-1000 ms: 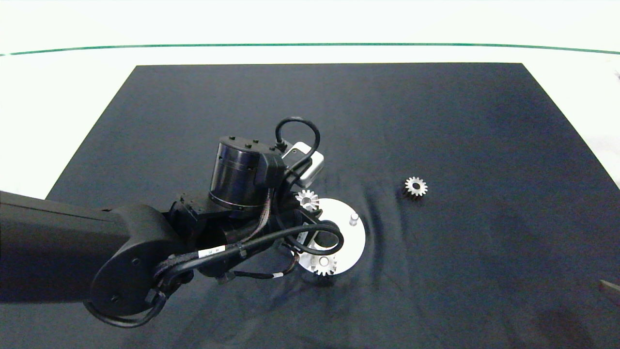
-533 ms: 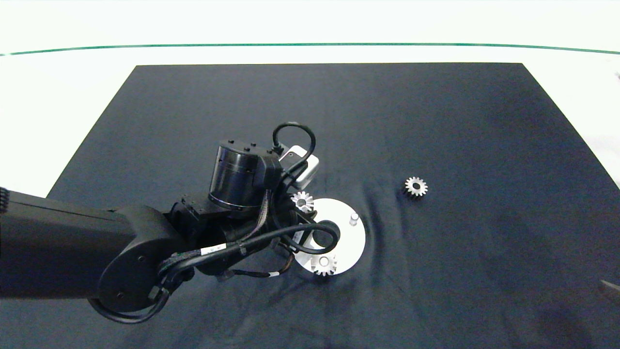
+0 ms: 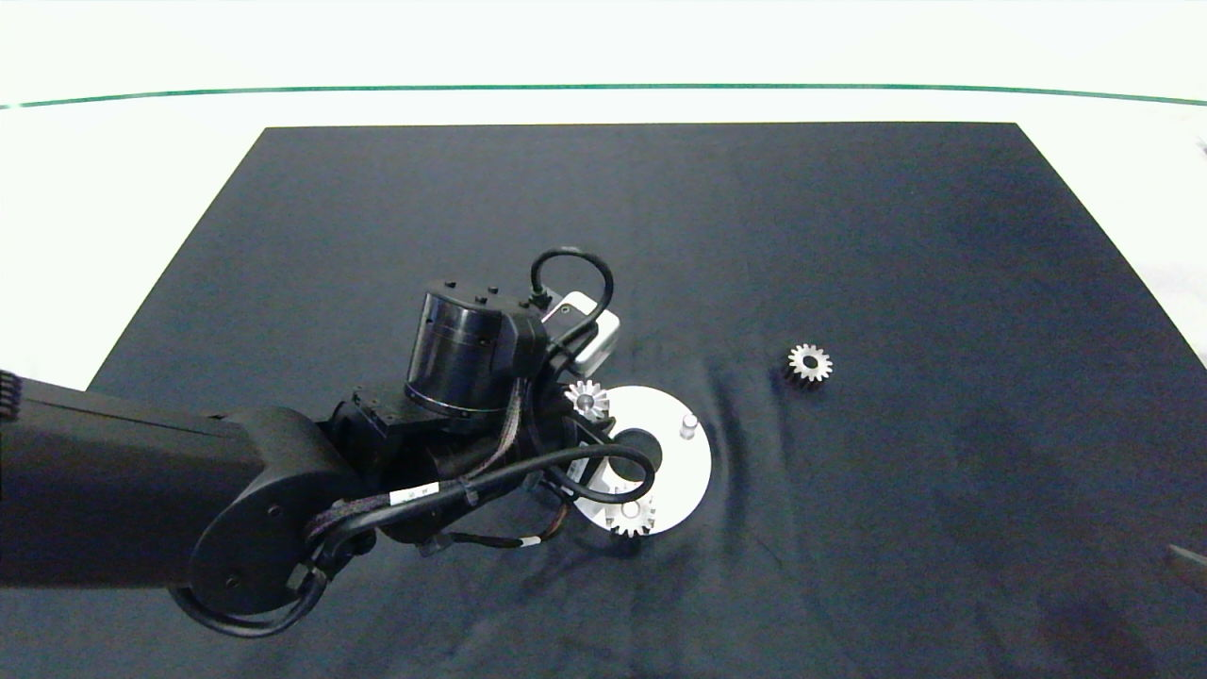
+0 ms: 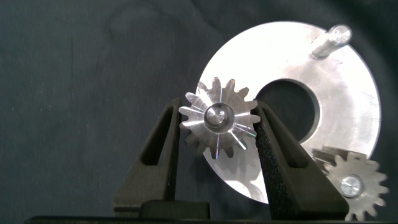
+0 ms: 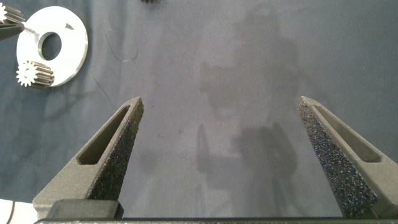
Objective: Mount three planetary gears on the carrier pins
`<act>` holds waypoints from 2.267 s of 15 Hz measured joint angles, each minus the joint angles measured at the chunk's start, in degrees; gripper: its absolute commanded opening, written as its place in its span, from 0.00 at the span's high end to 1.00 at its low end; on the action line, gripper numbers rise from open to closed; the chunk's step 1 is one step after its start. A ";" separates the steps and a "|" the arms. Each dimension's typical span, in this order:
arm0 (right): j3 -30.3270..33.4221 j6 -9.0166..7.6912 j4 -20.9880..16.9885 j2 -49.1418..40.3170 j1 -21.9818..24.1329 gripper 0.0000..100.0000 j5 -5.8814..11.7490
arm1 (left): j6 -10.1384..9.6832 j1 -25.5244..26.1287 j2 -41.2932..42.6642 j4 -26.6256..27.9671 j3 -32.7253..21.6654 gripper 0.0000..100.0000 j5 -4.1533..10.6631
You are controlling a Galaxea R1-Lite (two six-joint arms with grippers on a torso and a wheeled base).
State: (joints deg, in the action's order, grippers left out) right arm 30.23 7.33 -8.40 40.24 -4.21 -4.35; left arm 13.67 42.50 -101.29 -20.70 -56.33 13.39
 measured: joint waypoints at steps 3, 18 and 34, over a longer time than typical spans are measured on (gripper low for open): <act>-0.06 0.00 0.00 -0.04 0.00 0.00 0.00 | 0.05 0.06 -0.78 -1.05 0.07 0.78 0.06; -0.17 0.02 0.00 -0.15 0.00 0.00 0.00 | 0.30 -0.20 -1.29 -0.57 -0.52 0.00 -0.02; 7.30 -7.02 11.92 17.91 0.07 0.00 0.69 | -7.86 -11.22 27.17 13.57 0.09 0.00 -2.56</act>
State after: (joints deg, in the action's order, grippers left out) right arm 37.53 0.30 3.52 58.15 -4.13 -3.66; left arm 5.80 31.28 -74.12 -7.13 -56.25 10.83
